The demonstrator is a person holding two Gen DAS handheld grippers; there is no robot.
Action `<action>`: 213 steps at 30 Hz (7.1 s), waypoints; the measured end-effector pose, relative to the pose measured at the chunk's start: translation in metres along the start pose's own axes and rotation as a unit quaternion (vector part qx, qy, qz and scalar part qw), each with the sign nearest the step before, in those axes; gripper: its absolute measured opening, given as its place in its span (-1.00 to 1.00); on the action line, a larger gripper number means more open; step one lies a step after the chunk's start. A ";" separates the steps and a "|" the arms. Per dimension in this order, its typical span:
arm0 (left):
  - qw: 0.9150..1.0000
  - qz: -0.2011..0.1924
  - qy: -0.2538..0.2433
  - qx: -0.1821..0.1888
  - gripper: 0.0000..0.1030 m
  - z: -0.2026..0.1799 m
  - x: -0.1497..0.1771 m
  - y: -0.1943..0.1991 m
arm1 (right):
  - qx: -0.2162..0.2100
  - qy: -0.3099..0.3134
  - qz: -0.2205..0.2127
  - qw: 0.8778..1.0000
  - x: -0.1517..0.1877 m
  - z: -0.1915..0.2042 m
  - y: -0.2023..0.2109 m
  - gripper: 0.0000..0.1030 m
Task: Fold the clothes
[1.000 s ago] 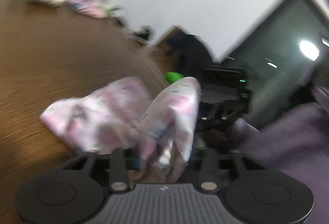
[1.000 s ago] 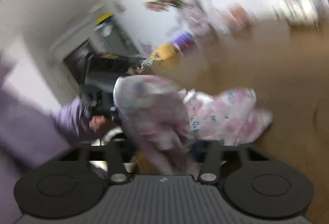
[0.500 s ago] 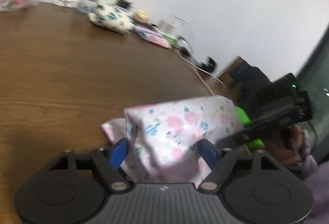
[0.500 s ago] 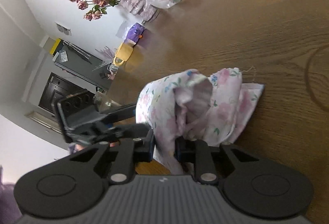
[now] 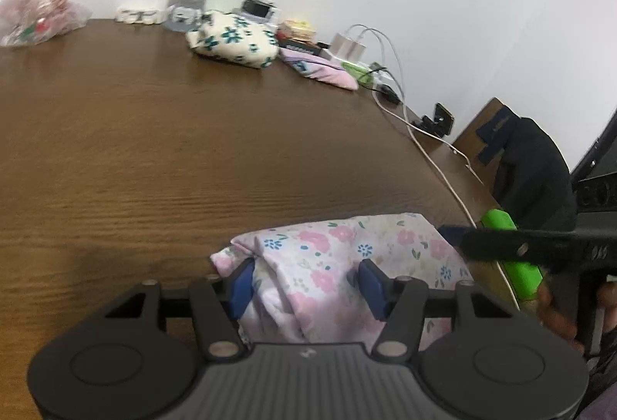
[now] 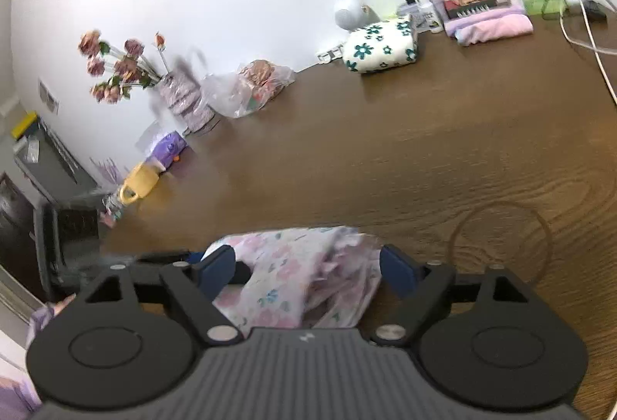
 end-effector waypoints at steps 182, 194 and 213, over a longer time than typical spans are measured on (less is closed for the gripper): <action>0.962 -0.094 -0.062 -0.250 -0.87 0.158 -0.343 -0.237 | 0.152 0.161 -0.046 0.974 -0.376 -0.073 -0.270 -0.75; 0.963 -0.150 -0.013 -0.223 -0.16 0.098 -0.345 -0.109 | 0.143 0.168 -0.143 0.965 -0.406 -0.014 -0.132 -0.44; 0.965 -0.084 0.018 -0.249 0.51 -0.017 -0.045 0.022 | 0.181 0.139 -0.086 0.970 -0.088 0.012 0.017 0.70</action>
Point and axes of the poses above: each gripper's, at about its wrist camera, not at the fingertips, and y roughly against the way its jaws point, z to its left, x to its underside, the point moved 10 cm from there along -y, roughly the way its jaws point, and after that the axes turned 3 degrees about -y, right-handed, at the moved point
